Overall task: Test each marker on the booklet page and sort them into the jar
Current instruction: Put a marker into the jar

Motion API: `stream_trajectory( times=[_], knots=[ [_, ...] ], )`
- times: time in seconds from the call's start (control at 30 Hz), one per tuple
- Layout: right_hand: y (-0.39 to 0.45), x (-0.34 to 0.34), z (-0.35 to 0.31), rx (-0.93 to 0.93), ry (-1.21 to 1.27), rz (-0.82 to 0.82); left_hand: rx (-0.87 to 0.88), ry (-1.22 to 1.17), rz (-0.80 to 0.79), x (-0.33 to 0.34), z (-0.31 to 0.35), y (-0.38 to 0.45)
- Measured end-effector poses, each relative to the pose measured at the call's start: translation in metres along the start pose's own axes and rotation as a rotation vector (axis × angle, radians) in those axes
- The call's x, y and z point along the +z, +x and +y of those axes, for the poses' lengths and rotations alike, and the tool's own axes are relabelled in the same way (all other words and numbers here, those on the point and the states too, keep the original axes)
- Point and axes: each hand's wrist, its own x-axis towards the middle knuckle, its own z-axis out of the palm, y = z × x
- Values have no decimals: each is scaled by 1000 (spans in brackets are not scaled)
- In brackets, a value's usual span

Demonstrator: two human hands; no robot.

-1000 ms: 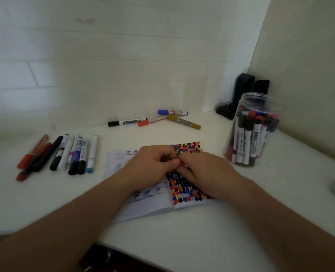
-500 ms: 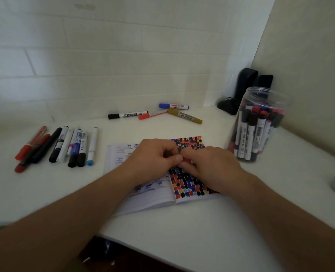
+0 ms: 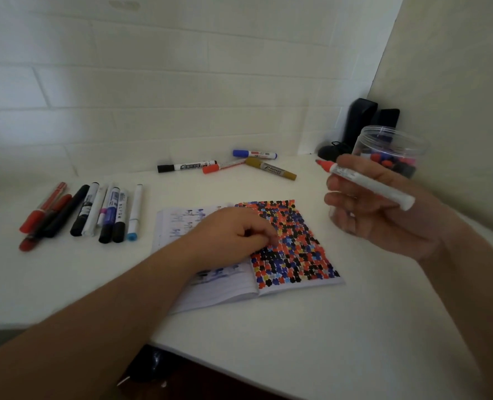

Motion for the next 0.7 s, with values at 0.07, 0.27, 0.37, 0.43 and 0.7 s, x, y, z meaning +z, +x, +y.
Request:
stream_trajectory(
  times=[0.07,0.27,0.37,0.43,0.7],
  knots=[
    [-3,5,4,-38,-49,-71,49,34,-46,-1,-3,0],
    [-5,34,56,-32,-185,-9,107,20,-162,-8,-12,-5],
    [-3,50,77,-66,-300,-8,97,22,-162,-7,-13,-4],
    [-3,59,83,-111,-512,47,100,28,-168,-6,-11,-3],
    [2,66,99,-139,-782,323,29,65,-168,-3,-7,-1]
  ],
)
